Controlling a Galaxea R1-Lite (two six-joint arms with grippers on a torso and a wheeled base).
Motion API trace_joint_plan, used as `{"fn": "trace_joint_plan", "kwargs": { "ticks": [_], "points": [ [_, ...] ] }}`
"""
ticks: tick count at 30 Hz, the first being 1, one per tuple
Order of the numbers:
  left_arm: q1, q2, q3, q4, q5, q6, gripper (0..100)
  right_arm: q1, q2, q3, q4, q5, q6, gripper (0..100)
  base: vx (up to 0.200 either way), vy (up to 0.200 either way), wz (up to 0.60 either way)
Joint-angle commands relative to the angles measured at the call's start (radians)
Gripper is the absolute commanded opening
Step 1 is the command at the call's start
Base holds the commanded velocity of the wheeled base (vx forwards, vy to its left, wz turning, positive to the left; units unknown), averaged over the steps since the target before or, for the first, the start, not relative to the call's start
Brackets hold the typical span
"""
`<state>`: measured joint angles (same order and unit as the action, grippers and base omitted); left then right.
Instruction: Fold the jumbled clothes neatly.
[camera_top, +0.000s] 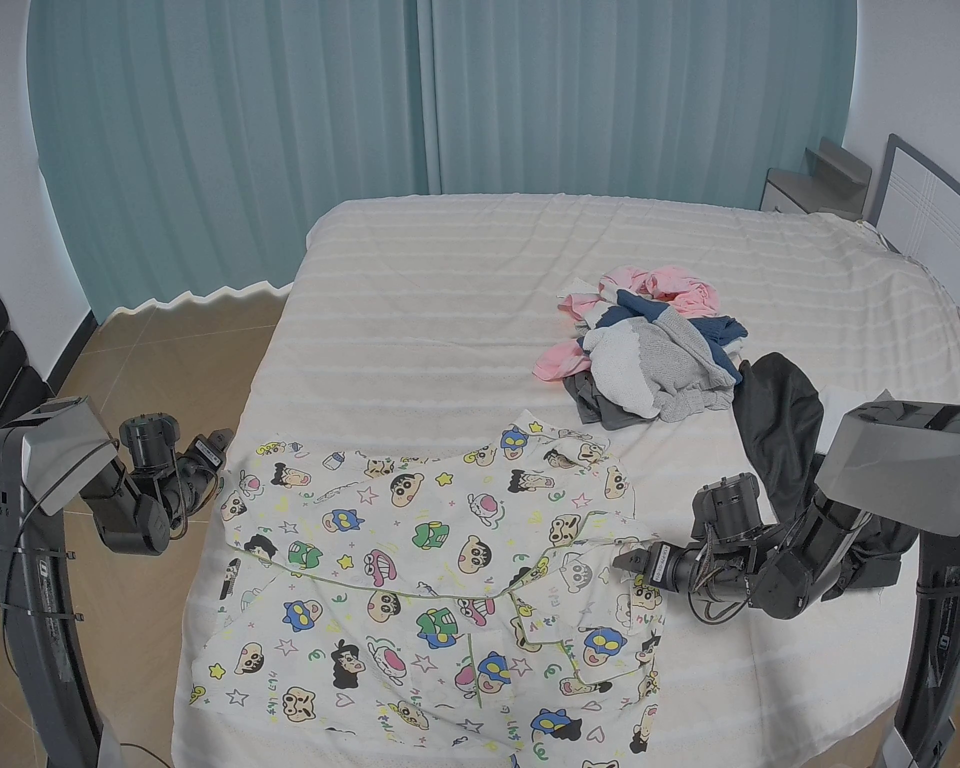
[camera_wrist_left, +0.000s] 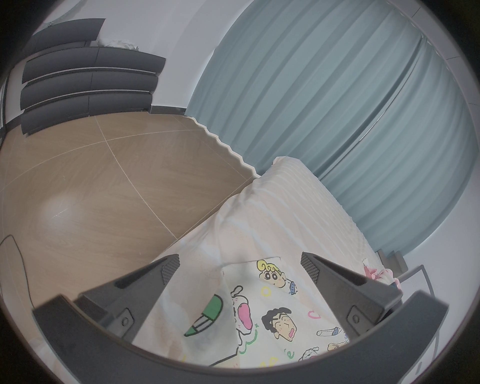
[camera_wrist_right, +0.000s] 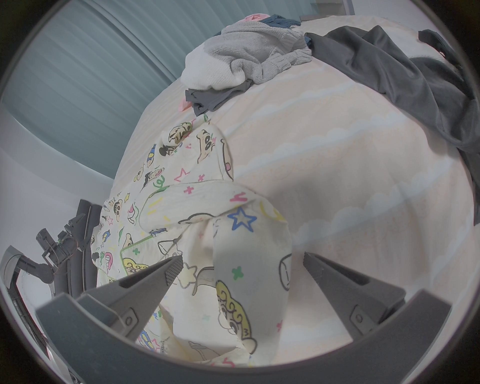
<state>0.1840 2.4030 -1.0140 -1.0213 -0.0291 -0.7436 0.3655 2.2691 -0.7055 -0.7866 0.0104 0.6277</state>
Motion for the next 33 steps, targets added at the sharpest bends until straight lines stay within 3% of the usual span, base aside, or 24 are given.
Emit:
{"fn": "trace_joint_plan", "kwargs": {
  "ticks": [1,4,5,8,17,29,33],
  "points": [
    [0.005,-0.013,0.003,0.0,-0.003,0.0,100,0.009,0.018,-0.003,-0.002,0.002,0.0,100,0.0,0.0,0.0],
    [0.009,-0.013,0.015,0.0,-0.04,-0.002,100,0.01,0.02,-0.014,-0.002,0.01,0.007,100,0.0,0.0,0.0],
    [0.011,-0.015,0.025,0.0,-0.057,-0.002,100,0.01,0.018,-0.014,-0.006,0.008,0.007,0,0.0,0.0,0.0],
    [0.017,-0.024,0.037,-0.002,-0.091,-0.002,100,0.009,0.013,-0.012,-0.008,0.008,0.007,0,0.0,0.0,0.0],
    [0.017,-0.024,0.037,-0.003,-0.089,-0.002,100,-0.014,-0.03,-0.015,-0.003,0.002,0.007,0,0.0,0.0,0.0],
    [0.017,-0.021,0.038,-0.002,-0.086,0.001,100,-0.102,-0.129,-0.031,0.076,0.003,-0.005,0,0.0,0.0,0.0],
    [0.017,-0.018,0.038,-0.002,-0.086,0.006,100,-0.134,-0.126,-0.032,0.112,0.003,-0.068,0,0.0,0.0,0.0]
  ]
}}
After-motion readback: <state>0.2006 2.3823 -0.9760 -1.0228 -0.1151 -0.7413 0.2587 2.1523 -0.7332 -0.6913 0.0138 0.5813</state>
